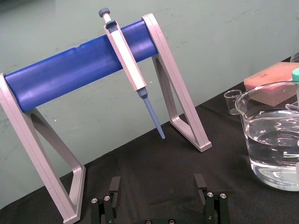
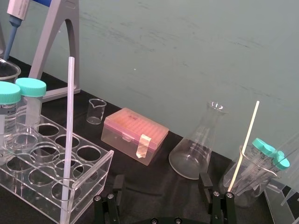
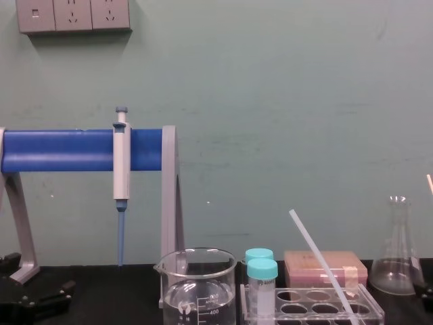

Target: Pick up the stirring rod with one hand, then place it down.

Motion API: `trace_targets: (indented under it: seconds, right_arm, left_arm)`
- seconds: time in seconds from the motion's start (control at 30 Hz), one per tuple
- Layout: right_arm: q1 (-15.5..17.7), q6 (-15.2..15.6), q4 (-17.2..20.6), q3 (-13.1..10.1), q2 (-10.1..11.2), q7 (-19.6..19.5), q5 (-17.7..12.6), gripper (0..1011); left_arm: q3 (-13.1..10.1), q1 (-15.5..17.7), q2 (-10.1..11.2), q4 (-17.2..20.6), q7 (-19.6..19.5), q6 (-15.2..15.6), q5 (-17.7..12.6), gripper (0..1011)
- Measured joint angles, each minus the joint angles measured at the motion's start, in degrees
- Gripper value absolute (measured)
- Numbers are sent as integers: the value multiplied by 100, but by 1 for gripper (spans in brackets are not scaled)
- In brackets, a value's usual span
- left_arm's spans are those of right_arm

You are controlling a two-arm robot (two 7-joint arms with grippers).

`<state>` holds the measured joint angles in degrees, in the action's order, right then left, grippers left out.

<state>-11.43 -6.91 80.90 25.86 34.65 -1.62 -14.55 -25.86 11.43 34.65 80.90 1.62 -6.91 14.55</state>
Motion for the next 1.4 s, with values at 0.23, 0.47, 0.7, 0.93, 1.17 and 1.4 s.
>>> trace_targets:
  seconds: [0.23,0.47,0.7,0.93,1.17,1.4]
  right_arm:
    - [0,0,0,0,0,0,0,1000]
    - [0,0,0,0,0,0,0,1000]
    - [0,0,0,0,0,0,0,1000]
    - [0,0,0,0,0,0,0,1000]
    - [0,0,0,0,0,0,0,1000]
    - [0,0,-1,0,0,0,0,1000]
  left_arm:
    - [0,0,0,0,0,0,0,1000]
    - [0,0,0,0,0,0,0,1000]
    - [0,0,0,0,0,0,0,1000]
    - [0,0,0,0,0,0,0,1000]
    - [0,0,0,0,0,0,0,1000]
    - [0,0,0,0,0,0,0,1000]
